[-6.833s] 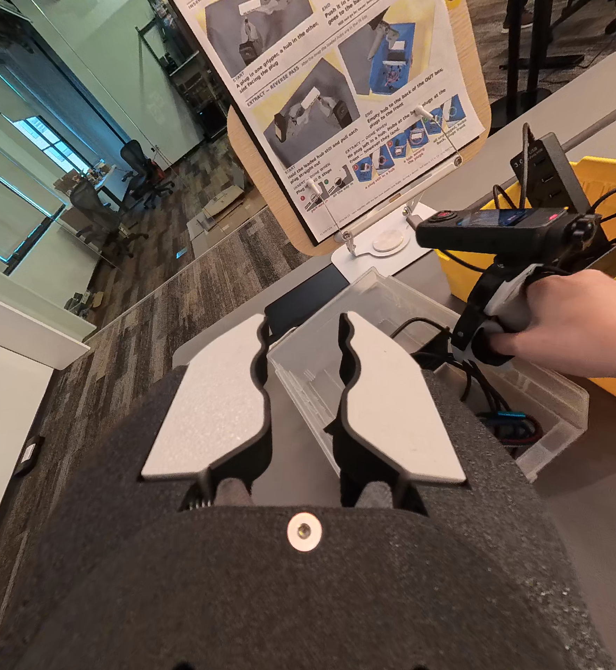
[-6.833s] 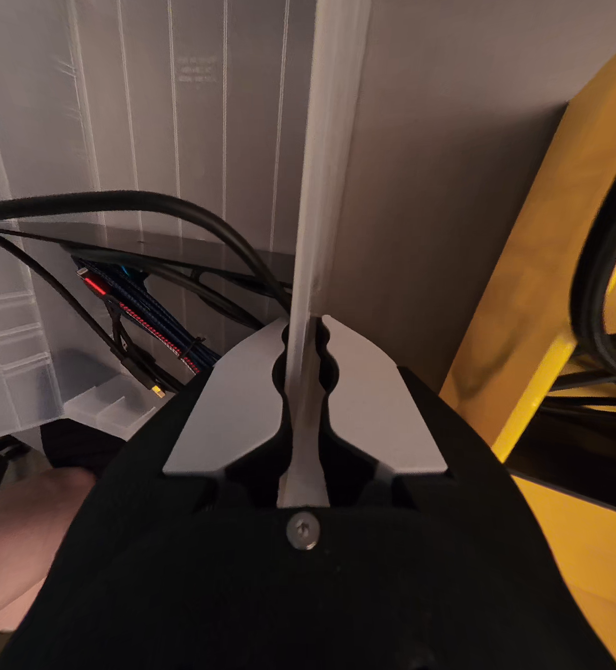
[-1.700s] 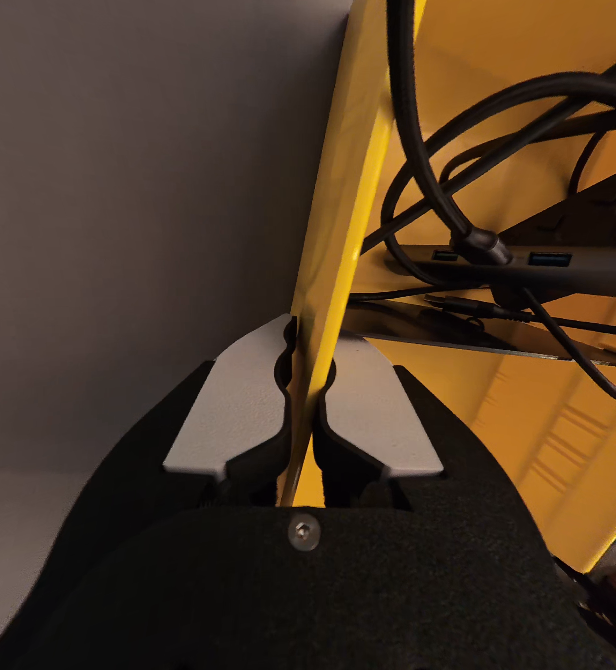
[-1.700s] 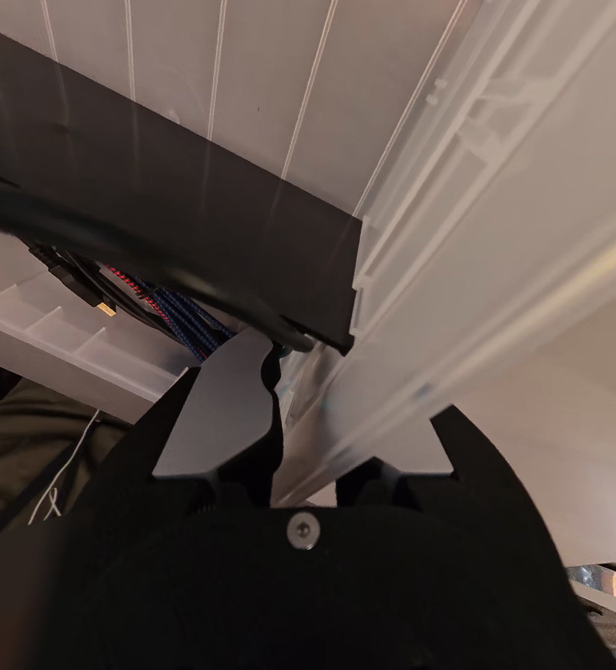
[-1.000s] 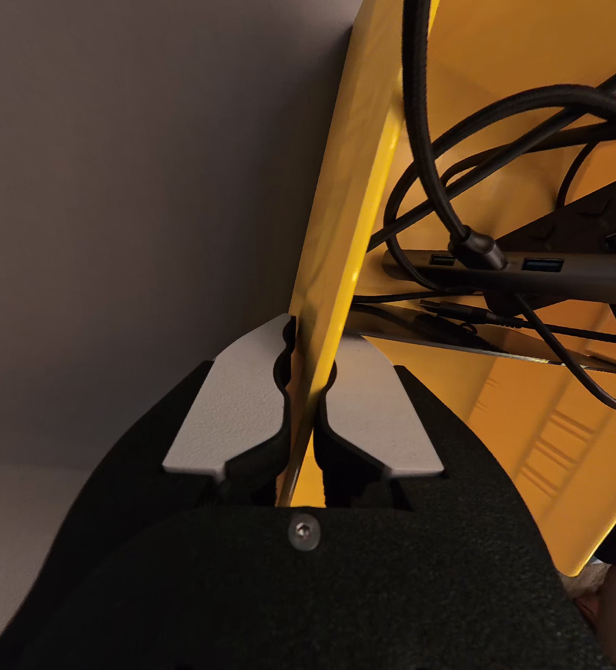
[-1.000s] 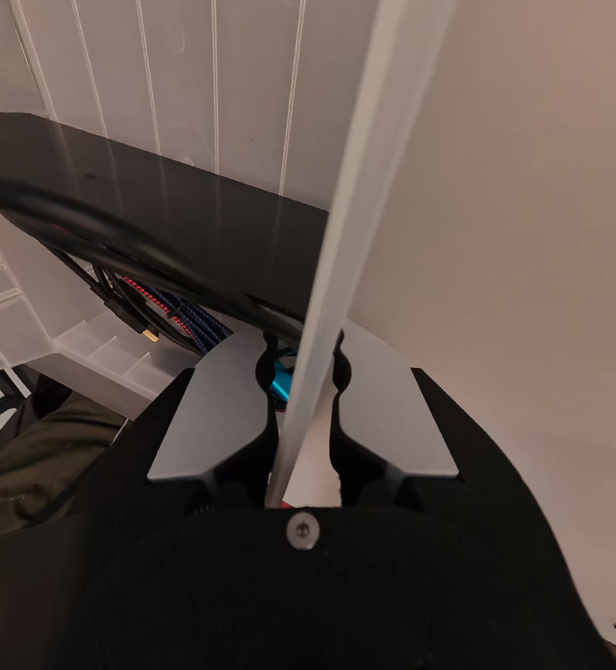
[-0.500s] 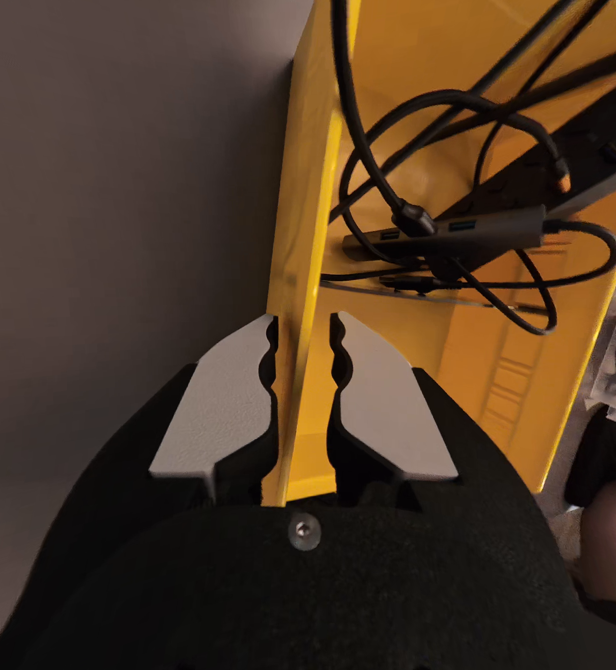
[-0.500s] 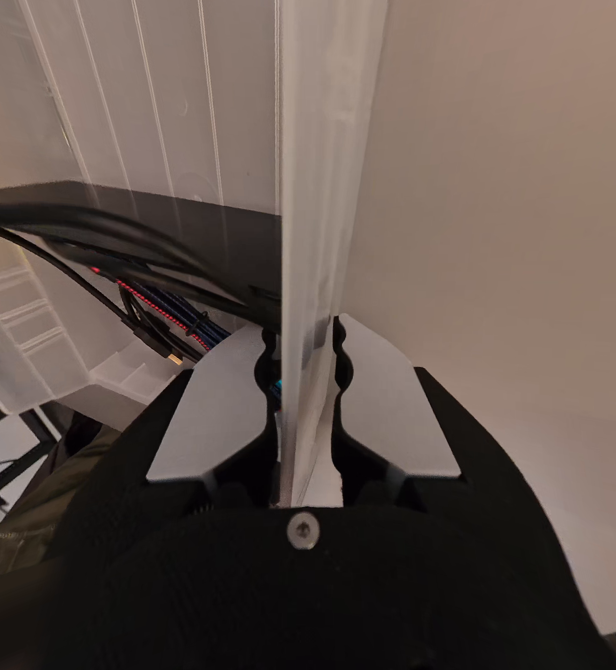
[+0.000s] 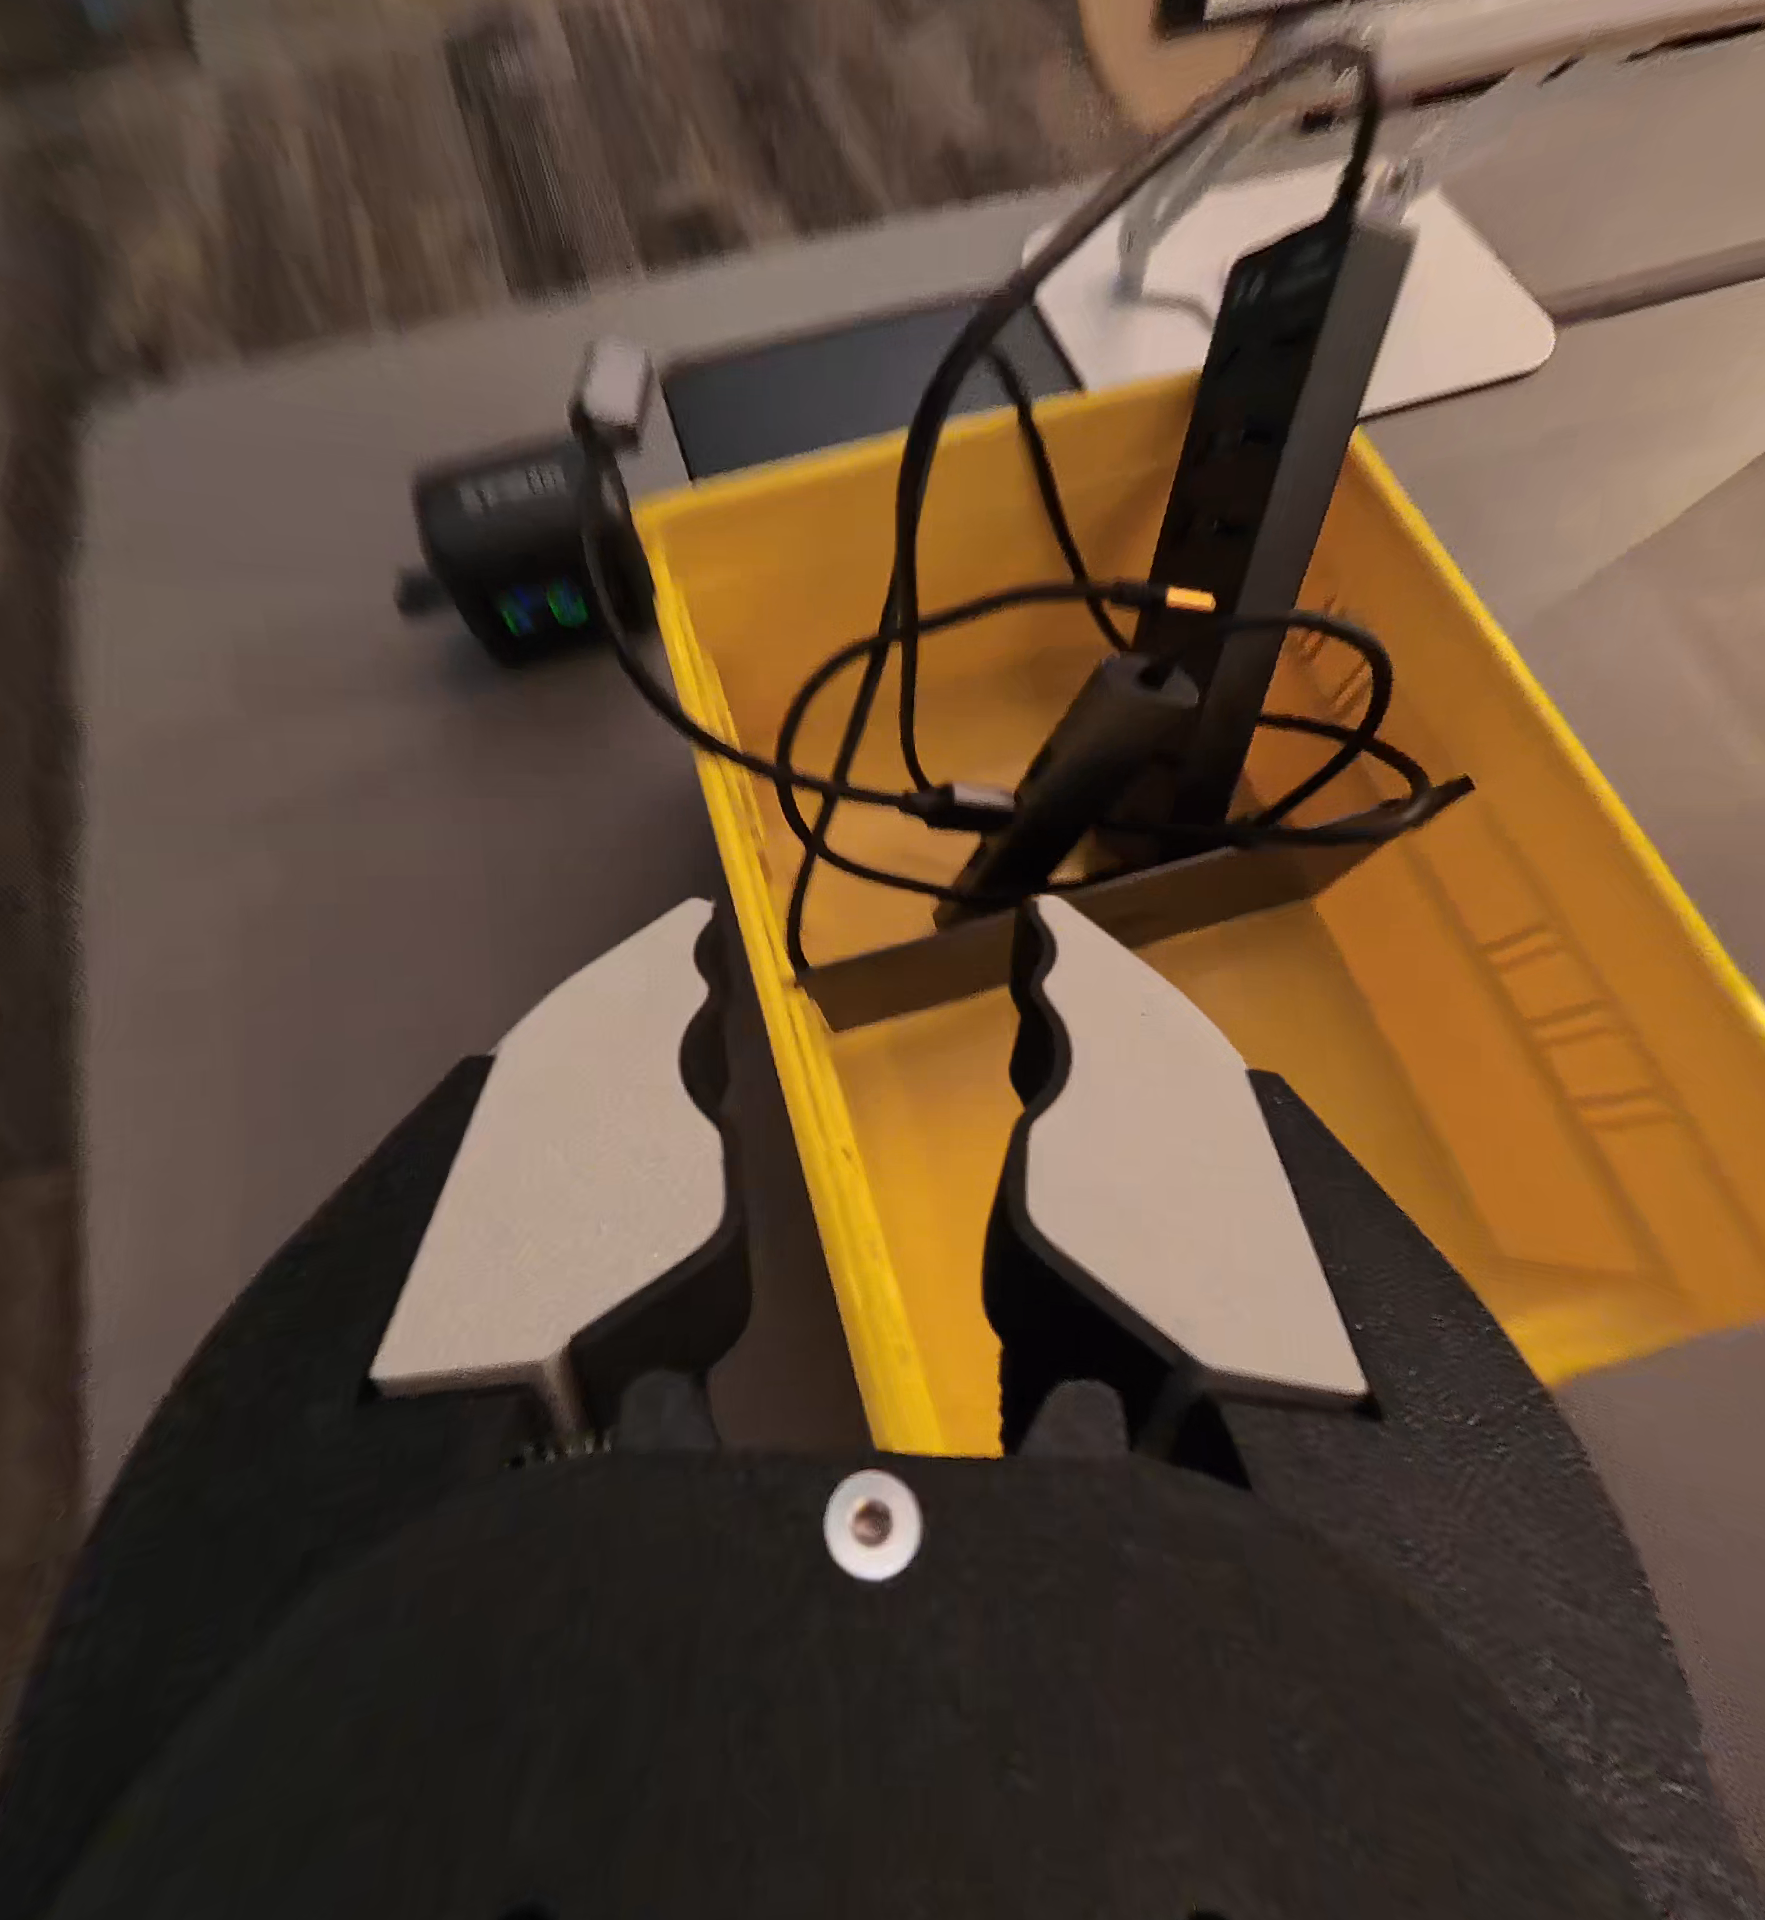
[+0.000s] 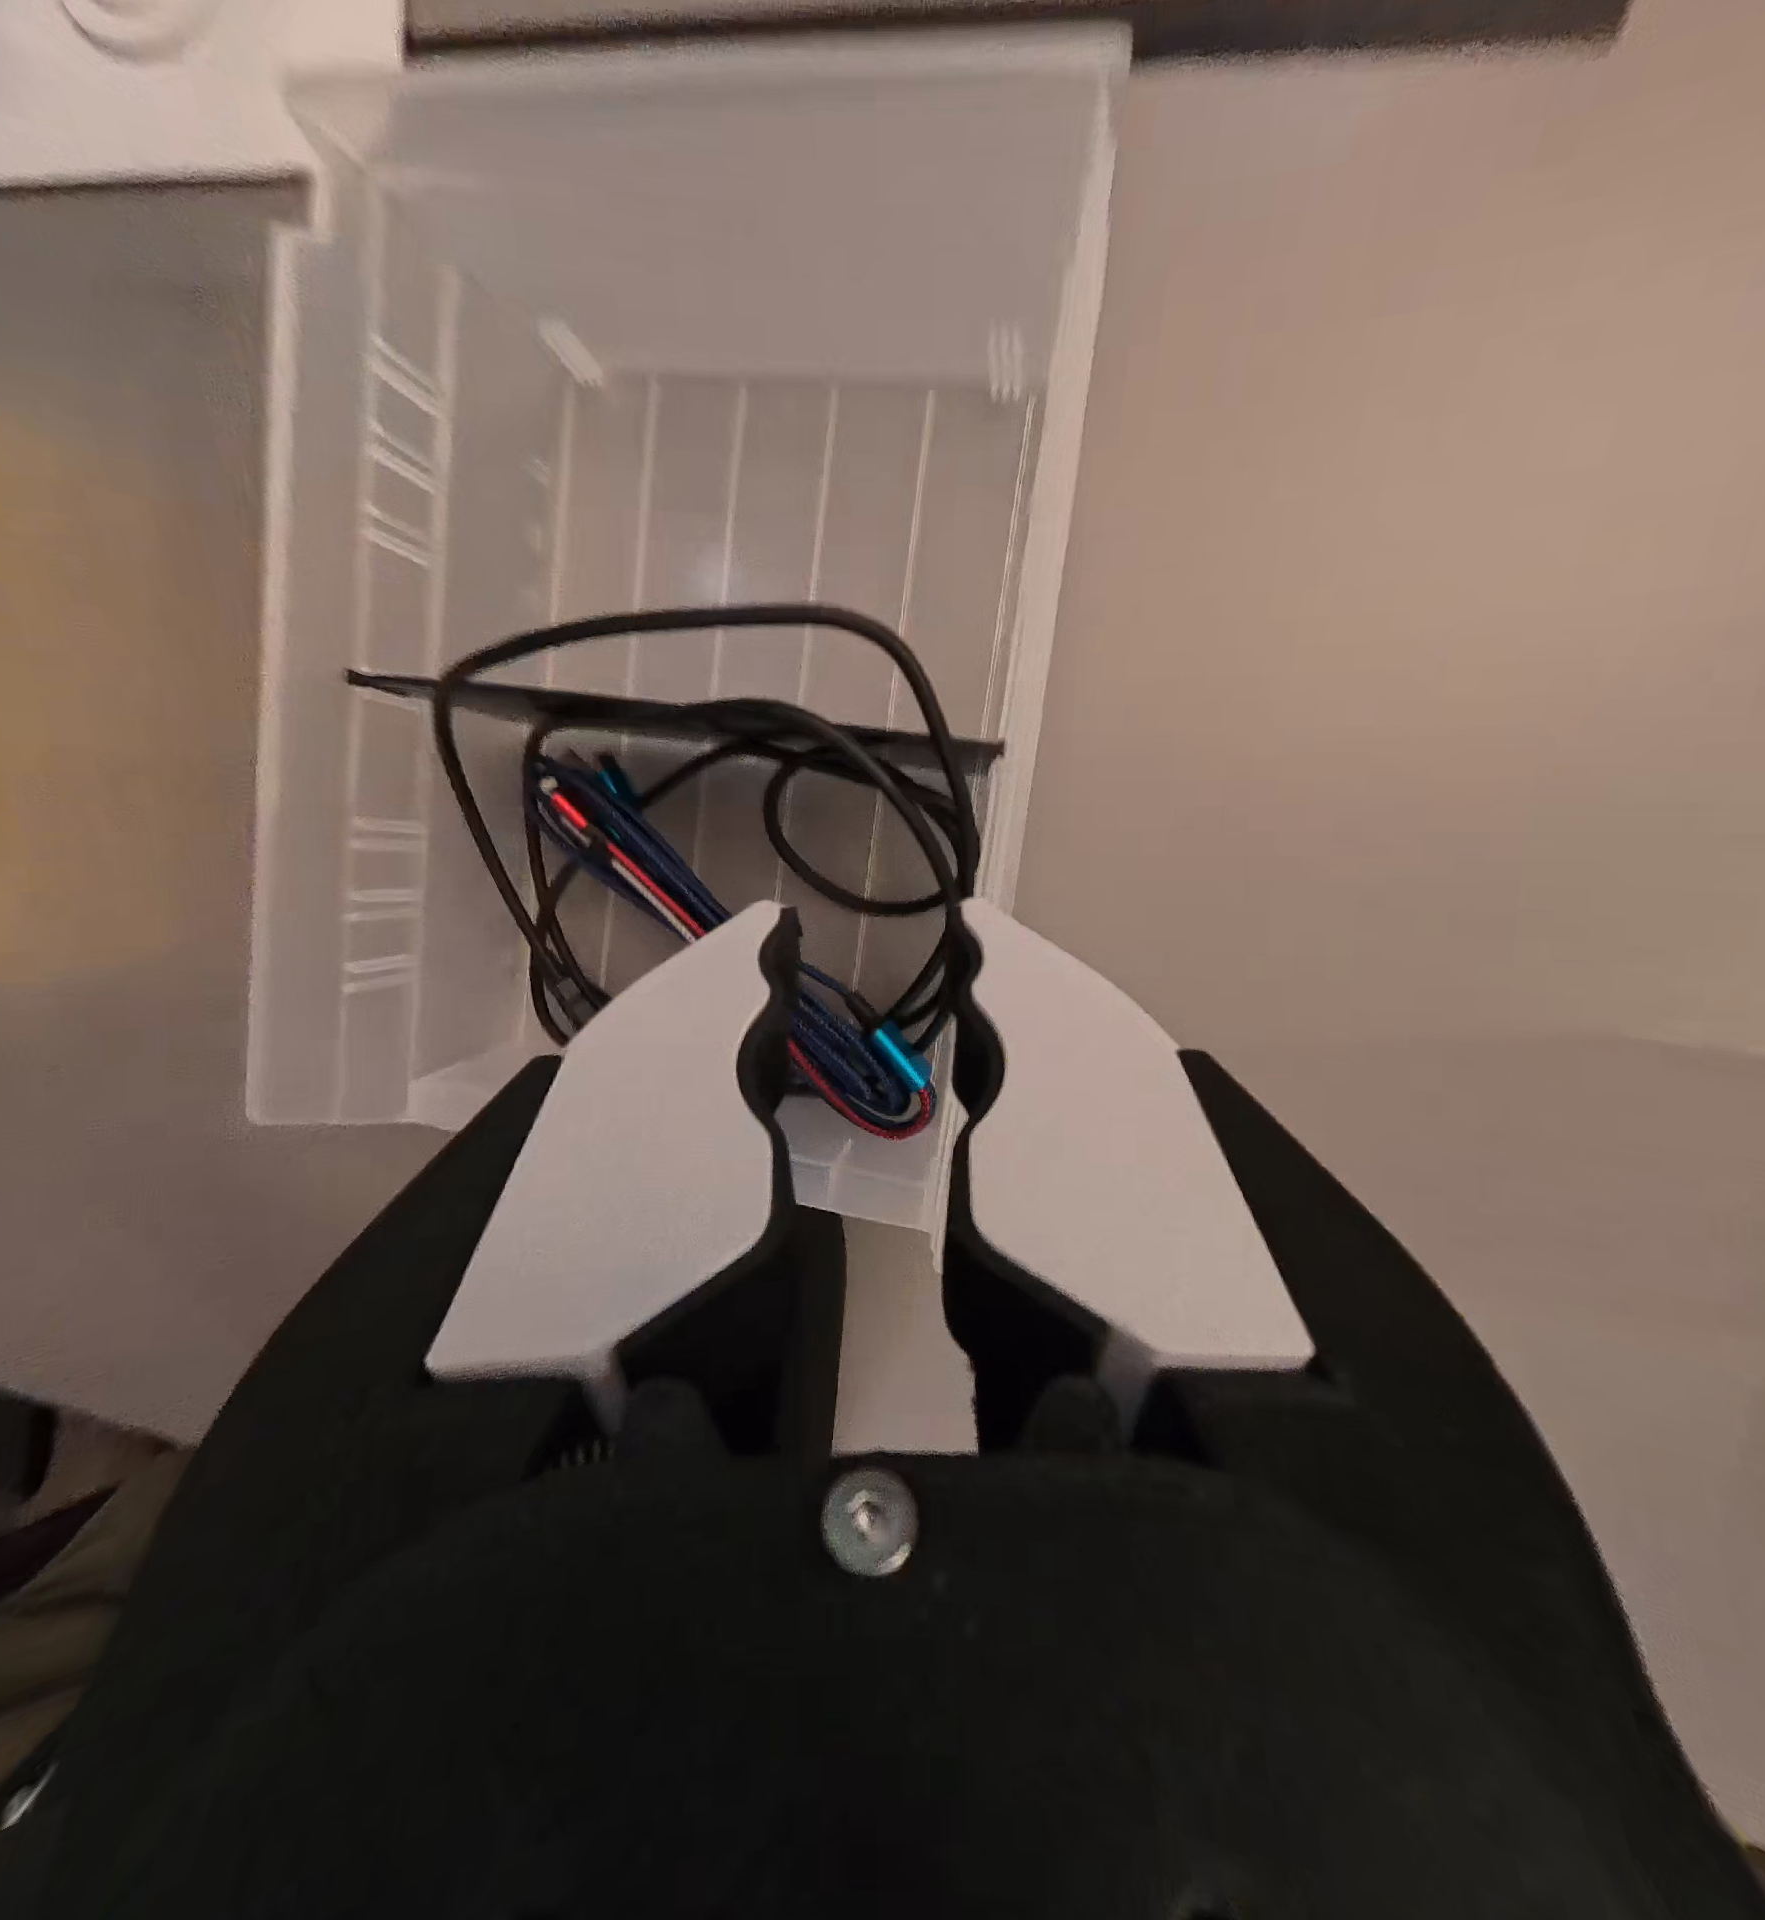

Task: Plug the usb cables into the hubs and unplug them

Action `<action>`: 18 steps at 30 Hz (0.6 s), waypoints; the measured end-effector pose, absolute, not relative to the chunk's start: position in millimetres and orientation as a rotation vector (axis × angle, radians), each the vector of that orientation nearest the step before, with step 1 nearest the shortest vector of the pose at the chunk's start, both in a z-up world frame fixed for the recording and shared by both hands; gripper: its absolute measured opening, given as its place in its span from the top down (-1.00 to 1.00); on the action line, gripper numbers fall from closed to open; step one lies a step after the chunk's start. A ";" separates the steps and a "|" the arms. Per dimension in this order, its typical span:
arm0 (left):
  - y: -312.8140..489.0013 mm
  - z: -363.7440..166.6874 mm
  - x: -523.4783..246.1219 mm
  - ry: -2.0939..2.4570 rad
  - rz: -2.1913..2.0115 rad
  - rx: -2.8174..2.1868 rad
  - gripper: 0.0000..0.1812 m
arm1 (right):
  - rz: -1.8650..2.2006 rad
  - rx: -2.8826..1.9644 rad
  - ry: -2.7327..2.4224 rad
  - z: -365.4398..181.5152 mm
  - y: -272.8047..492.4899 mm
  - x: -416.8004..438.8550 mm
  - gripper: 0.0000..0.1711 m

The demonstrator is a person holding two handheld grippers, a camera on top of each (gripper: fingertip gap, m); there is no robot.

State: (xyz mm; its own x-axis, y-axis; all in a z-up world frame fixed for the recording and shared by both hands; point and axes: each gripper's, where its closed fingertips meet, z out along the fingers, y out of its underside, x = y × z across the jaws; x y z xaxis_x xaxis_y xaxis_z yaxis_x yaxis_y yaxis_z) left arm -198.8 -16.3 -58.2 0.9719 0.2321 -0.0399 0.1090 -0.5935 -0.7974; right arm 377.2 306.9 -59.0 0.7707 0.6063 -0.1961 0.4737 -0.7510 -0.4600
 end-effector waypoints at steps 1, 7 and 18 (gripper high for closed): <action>-14.3 -49.6 -198.0 -0.170 0.242 -2.160 0.42 | 0.449 -2.520 -0.814 -46.4 307.1 376.4 0.67; 9.4 -44.8 -171.9 0.132 0.409 -2.025 0.49 | 0.522 -1.981 -0.867 48.2 298.6 339.8 0.69; 57.8 -90.3 -156.2 0.571 0.098 -2.259 0.47 | 0.680 -1.162 -0.962 138.0 242.3 281.6 0.47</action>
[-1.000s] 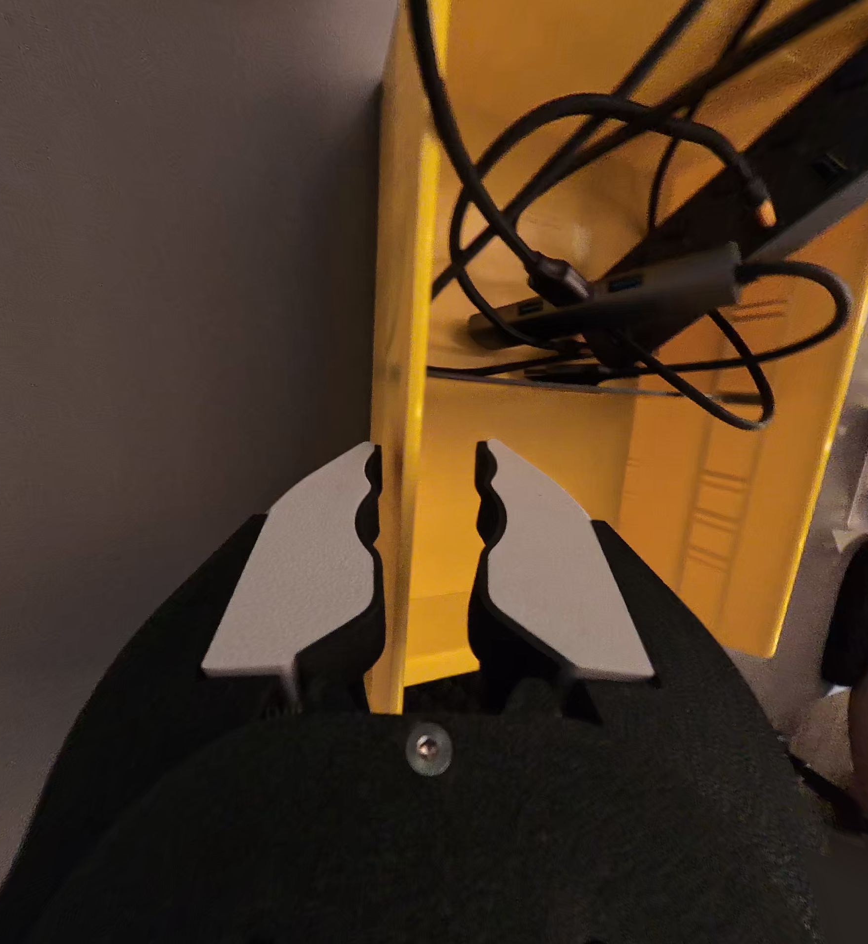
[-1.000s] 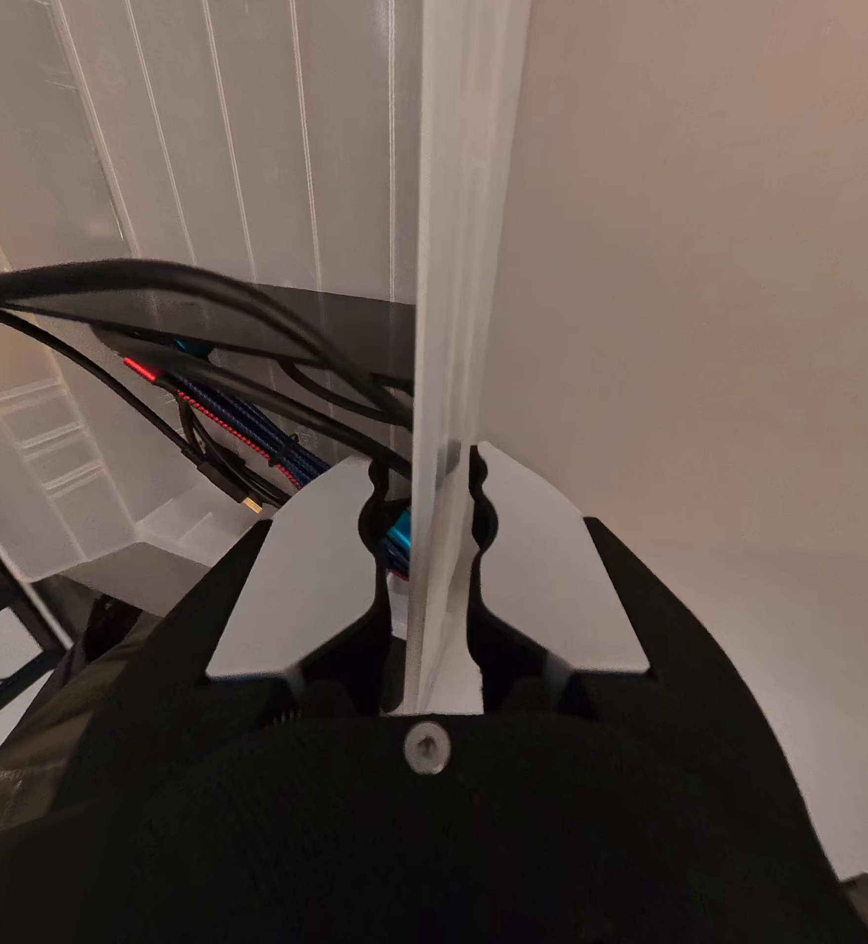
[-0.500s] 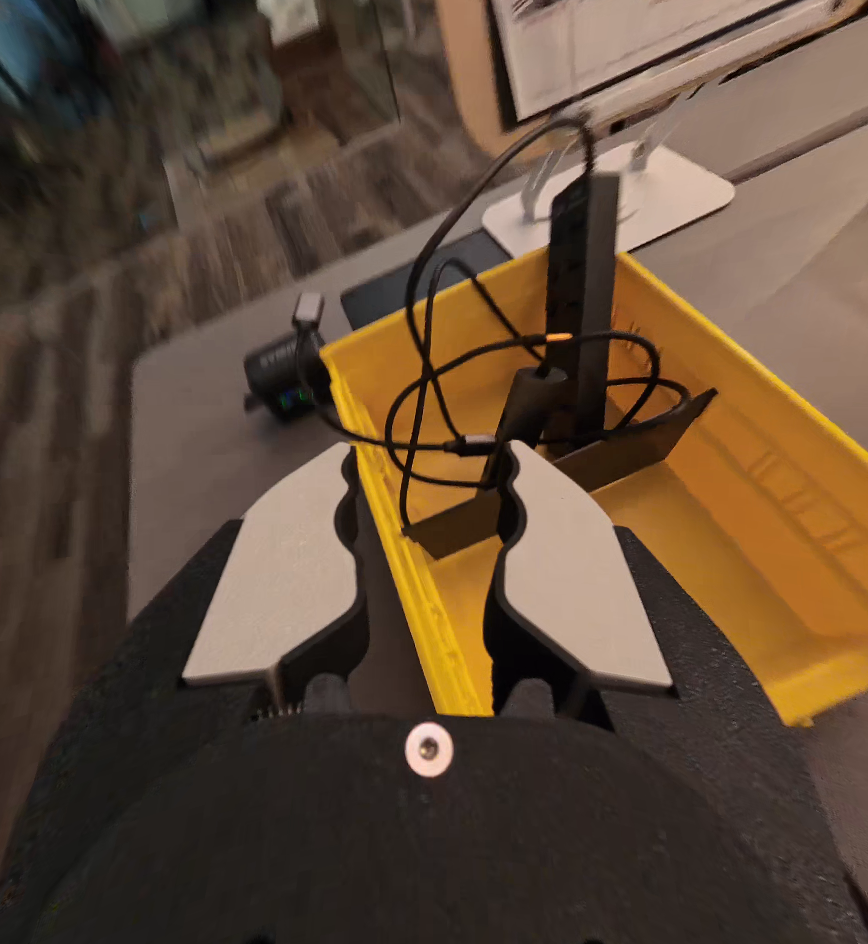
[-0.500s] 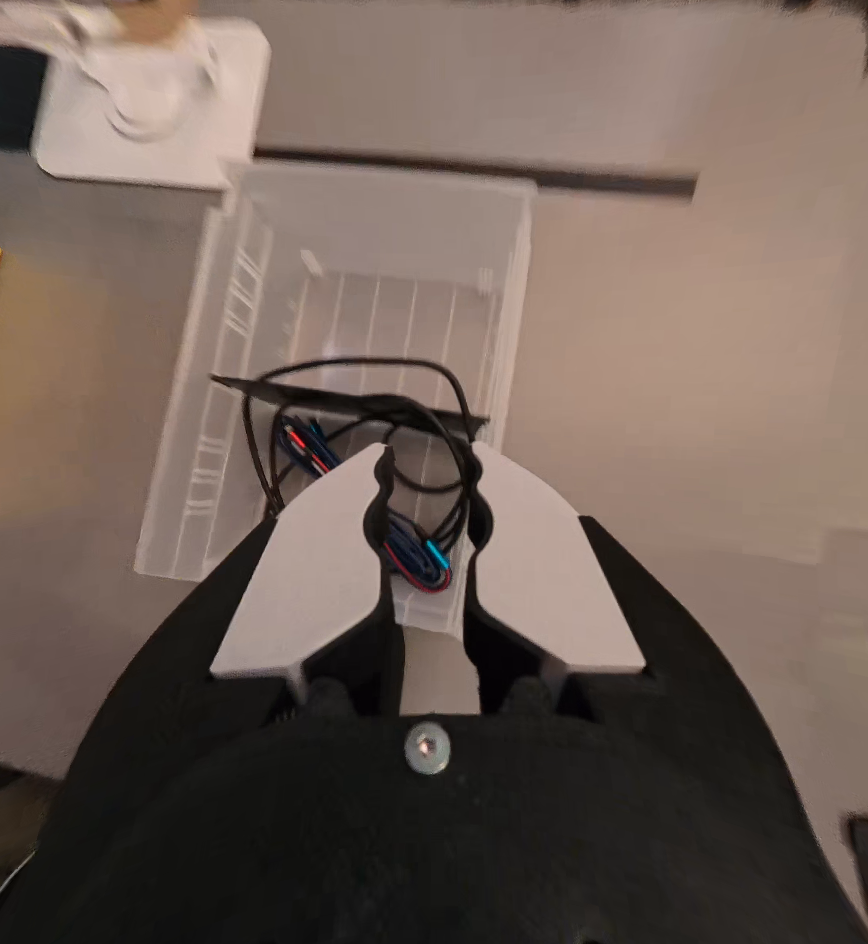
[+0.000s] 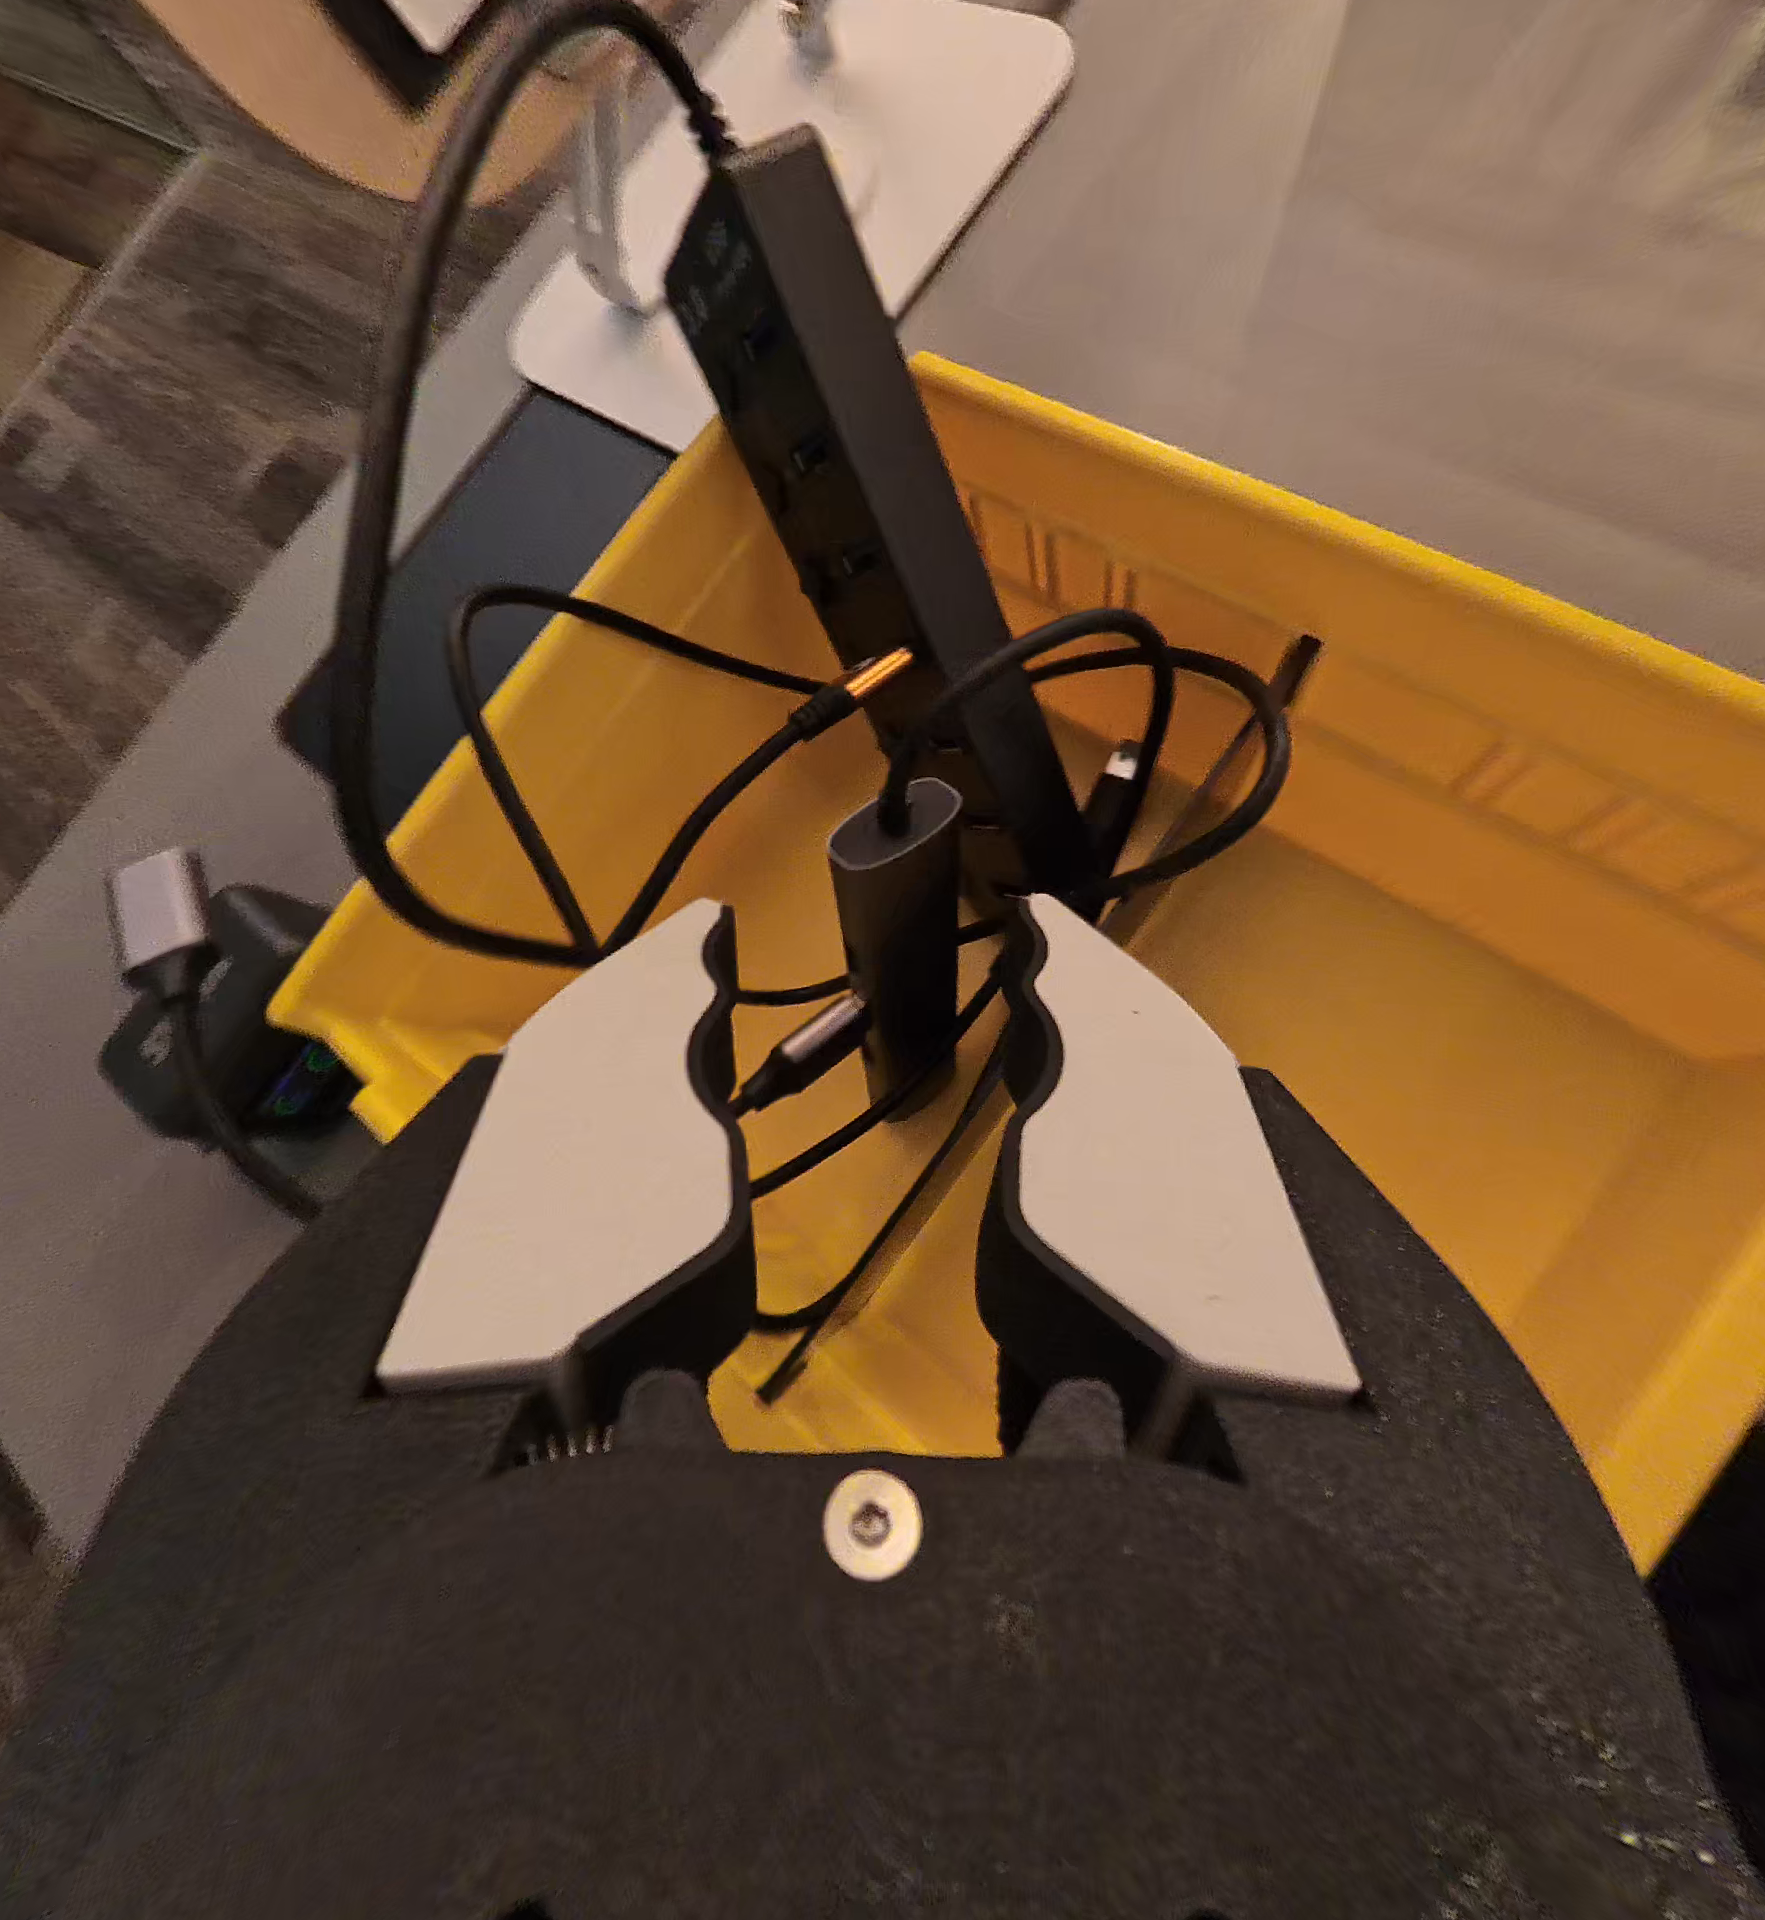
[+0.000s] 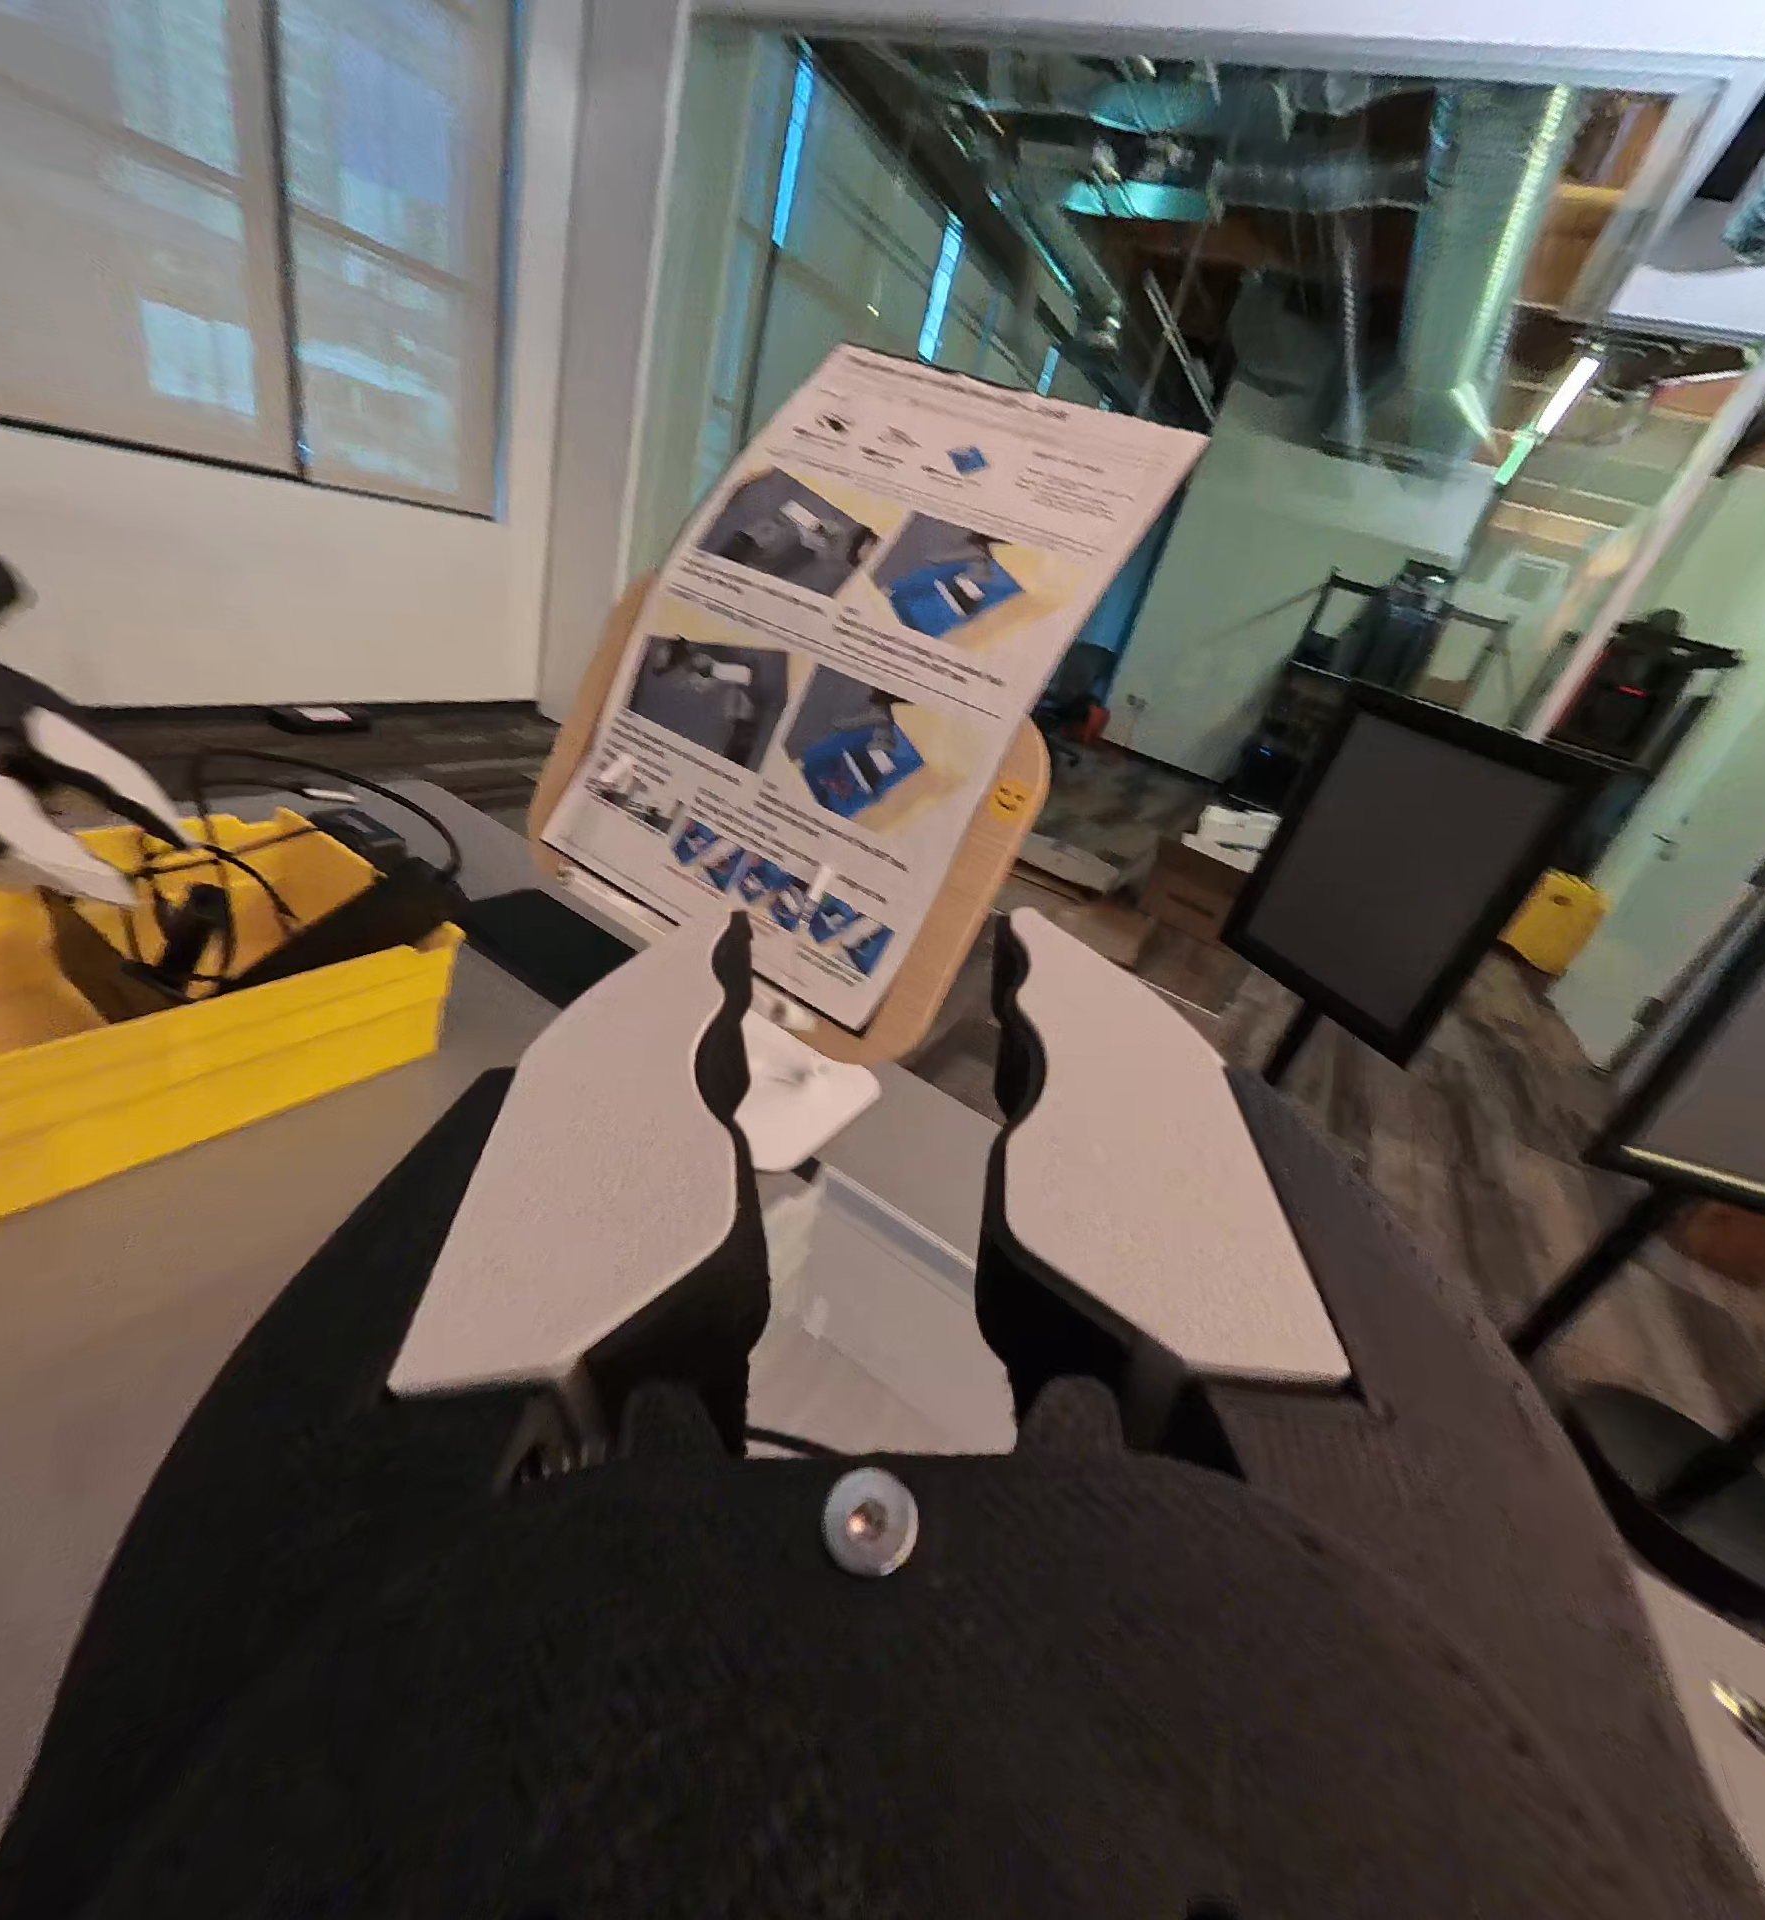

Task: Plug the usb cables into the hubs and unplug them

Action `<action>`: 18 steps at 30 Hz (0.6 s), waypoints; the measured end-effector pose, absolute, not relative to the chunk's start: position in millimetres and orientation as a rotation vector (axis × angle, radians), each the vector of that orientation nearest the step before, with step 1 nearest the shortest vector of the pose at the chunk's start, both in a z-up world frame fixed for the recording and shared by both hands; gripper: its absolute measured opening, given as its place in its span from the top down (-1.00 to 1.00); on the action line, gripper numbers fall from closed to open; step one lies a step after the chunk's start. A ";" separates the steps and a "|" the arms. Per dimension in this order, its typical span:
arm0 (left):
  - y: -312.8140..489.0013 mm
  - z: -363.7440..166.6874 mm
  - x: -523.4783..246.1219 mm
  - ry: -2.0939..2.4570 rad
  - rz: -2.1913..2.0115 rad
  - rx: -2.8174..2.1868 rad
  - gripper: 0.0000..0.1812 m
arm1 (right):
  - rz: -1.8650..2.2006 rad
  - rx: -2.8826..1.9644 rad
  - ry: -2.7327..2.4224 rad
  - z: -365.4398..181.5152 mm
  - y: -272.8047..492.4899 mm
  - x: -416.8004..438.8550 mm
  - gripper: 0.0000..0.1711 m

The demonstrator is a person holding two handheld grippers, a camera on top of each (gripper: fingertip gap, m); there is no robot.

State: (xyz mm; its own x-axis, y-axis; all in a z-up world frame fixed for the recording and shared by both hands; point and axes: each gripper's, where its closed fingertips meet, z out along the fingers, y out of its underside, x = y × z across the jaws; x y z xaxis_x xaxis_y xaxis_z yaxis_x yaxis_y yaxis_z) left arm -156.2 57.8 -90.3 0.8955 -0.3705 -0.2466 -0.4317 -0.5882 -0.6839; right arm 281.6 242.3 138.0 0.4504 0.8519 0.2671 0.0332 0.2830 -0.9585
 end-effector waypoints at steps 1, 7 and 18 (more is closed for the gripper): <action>60.0 -91.8 -152.5 0.612 0.048 -2.276 0.49 | 0.722 -1.144 -0.970 139.5 237.8 277.0 0.47; 69.1 -113.4 -153.2 0.905 0.024 -2.393 0.53 | 0.722 -1.198 -1.030 123.9 242.7 263.1 0.47; 69.6 -117.3 -150.4 0.965 -0.004 -2.413 0.74 | 0.680 -1.270 -1.151 94.4 247.5 234.6 0.49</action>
